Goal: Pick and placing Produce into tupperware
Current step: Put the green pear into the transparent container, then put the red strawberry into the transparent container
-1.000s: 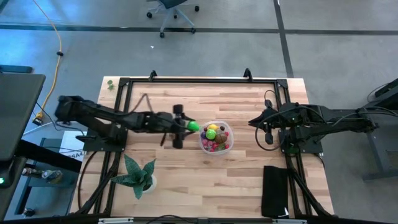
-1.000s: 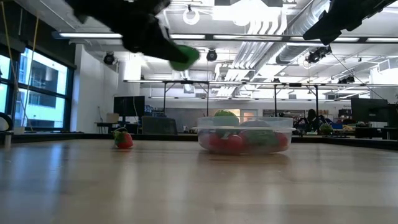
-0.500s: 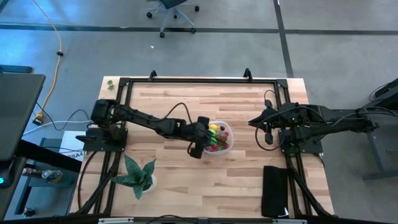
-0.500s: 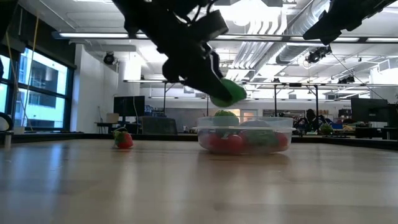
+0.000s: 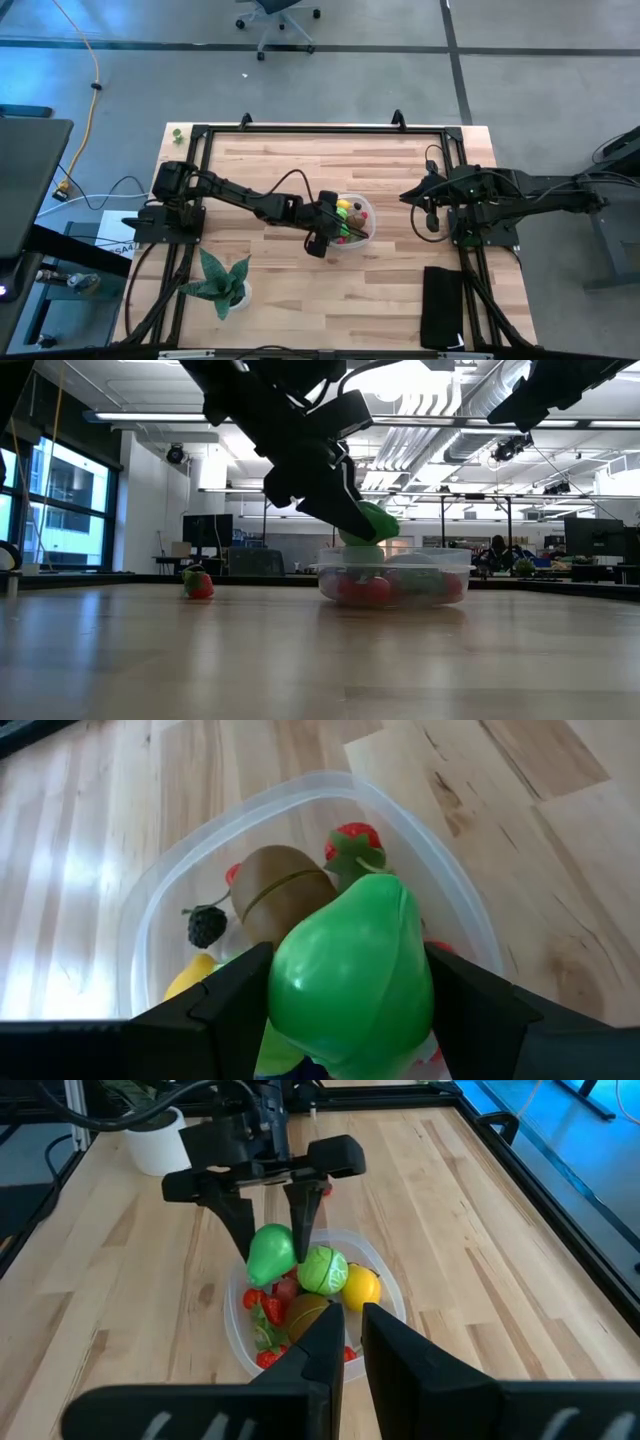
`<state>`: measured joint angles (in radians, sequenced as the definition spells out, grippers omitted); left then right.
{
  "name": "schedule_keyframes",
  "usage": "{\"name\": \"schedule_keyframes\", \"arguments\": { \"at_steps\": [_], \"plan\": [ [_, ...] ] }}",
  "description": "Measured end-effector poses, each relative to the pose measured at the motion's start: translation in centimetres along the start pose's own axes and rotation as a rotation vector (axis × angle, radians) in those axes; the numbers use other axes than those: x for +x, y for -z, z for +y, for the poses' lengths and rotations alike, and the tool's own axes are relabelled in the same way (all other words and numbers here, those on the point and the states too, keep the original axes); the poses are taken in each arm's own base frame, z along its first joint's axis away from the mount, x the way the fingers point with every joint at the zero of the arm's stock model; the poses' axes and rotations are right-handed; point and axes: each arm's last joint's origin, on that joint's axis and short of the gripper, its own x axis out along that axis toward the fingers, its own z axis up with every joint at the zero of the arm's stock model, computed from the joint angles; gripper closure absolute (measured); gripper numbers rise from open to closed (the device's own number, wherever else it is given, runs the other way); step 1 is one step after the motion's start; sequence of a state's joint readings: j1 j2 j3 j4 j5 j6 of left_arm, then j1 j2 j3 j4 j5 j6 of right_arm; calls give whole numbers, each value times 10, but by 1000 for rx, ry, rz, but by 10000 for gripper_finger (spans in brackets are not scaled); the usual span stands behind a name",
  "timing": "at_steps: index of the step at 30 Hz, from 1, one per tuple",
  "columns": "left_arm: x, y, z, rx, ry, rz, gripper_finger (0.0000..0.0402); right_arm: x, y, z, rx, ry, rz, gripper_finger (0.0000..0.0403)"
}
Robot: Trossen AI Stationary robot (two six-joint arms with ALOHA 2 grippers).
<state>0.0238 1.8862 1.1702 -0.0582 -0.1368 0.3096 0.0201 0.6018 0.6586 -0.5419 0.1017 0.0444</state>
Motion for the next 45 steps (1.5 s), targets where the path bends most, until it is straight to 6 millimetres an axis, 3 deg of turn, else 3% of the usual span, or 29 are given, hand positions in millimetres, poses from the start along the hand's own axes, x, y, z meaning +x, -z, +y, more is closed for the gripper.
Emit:
{"name": "schedule_keyframes", "arguments": {
  "at_steps": [12, 25, 29, 40, 45],
  "plan": [
    [10, 7, -4, 0, 26, 26, 172, 0, 0, 0, 0, 0, 0, 373],
    [9, 7, -3, 29, 9, 40, 104, 0, 0, 0, 0, 0, 0, 373],
    [1, 3, 0, 33, 10, 53, 108, 0, 0, 0, 0, 0, 0, 373],
    [-55, -21, 18, 10, -48, 164, 133, 0, 0, 0, 0, 0, 1, 373],
    [-79, 2, 19, -143, -86, 389, 131, 0, 0, 0, 0, 0, -1, 373]
  ]
}}
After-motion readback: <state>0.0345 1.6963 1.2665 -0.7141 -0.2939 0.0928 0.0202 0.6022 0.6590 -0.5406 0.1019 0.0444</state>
